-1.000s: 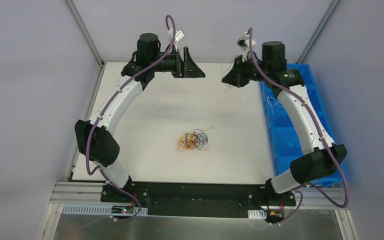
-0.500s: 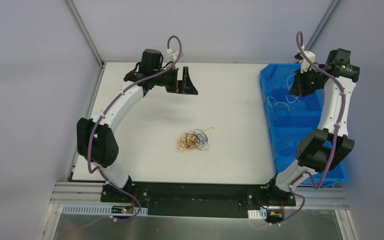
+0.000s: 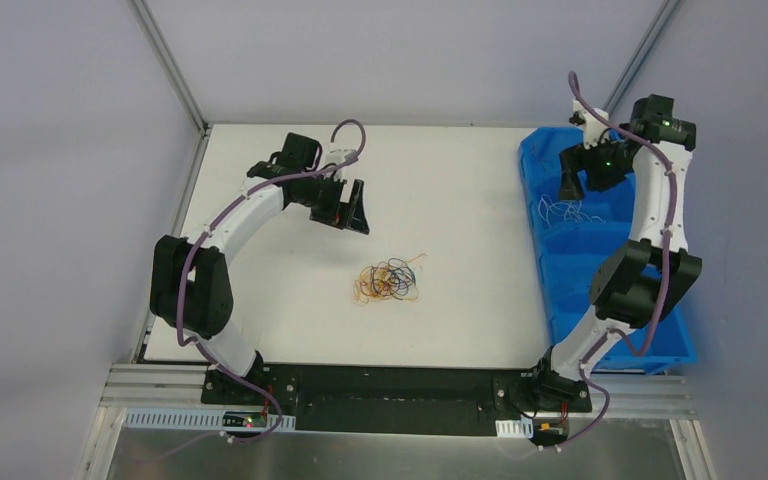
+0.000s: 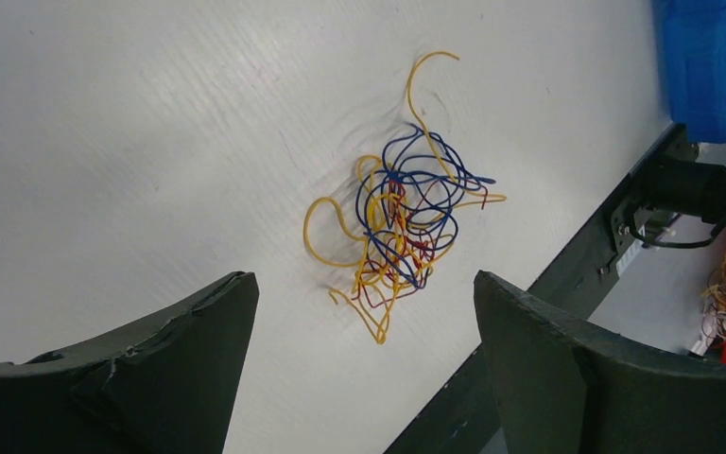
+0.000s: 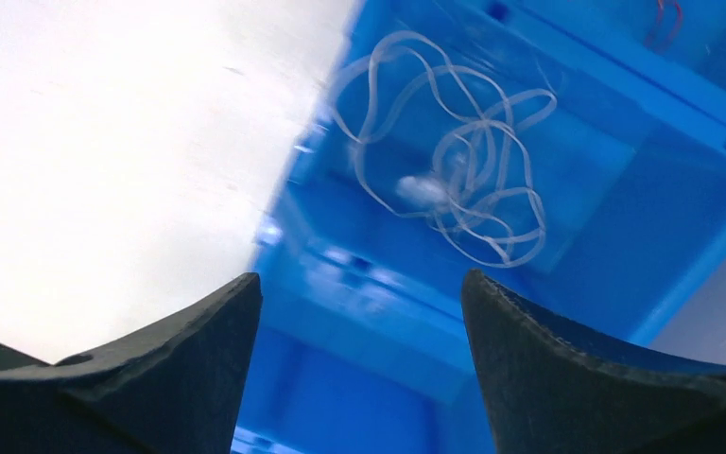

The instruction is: Untangle the cables

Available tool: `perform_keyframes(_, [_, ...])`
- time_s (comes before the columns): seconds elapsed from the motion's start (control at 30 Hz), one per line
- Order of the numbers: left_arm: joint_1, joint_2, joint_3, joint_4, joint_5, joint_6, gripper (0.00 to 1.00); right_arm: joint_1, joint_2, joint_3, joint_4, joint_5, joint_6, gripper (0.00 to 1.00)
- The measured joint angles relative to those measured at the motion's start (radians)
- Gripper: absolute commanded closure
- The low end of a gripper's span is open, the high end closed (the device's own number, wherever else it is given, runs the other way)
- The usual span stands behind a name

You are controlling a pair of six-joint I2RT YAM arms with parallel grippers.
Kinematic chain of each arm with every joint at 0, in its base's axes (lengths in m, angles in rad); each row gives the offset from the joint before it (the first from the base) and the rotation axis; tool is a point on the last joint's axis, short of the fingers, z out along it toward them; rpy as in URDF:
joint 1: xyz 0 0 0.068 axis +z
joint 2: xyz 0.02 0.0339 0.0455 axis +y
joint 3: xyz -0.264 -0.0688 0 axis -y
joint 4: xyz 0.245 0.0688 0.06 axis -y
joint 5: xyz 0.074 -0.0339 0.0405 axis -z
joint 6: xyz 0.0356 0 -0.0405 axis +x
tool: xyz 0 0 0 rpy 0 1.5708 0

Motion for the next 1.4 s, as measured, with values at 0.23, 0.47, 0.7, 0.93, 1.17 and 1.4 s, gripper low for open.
perform_keyframes(0.23, [0.0,0.026,-0.077,-0.022,0.066,-0.002,0.24,0.398,-0.267,-0.317,0.091,-0.156,0.261,0.25])
perform_keyframes(0.47, [-0.001,0.1,-0.137,-0.02,0.178,-0.047,0.4,0.688,-0.242,-0.59,0.325,-0.248,0.564,0.29])
perform_keyframes(0.7, [-0.003,0.103,-0.241,-0.017,0.23,-0.062,0.44,0.809,-0.158,-0.691,0.557,-0.252,0.764,0.33])
perform_keyframes(0.93, [-0.011,0.106,-0.278,0.004,0.238,-0.071,0.56,0.882,-0.06,-0.696,0.675,-0.239,0.839,0.45])
perform_keyframes(1.17, [-0.043,0.133,-0.278,0.033,0.222,-0.078,1.0,0.9,0.002,-0.702,0.697,-0.176,0.848,0.83])
perform_keyframes(1.4, [-0.019,-0.058,-0.261,0.015,0.214,-0.084,1.0,0.9,0.002,-0.728,0.673,-0.039,0.78,1.0])
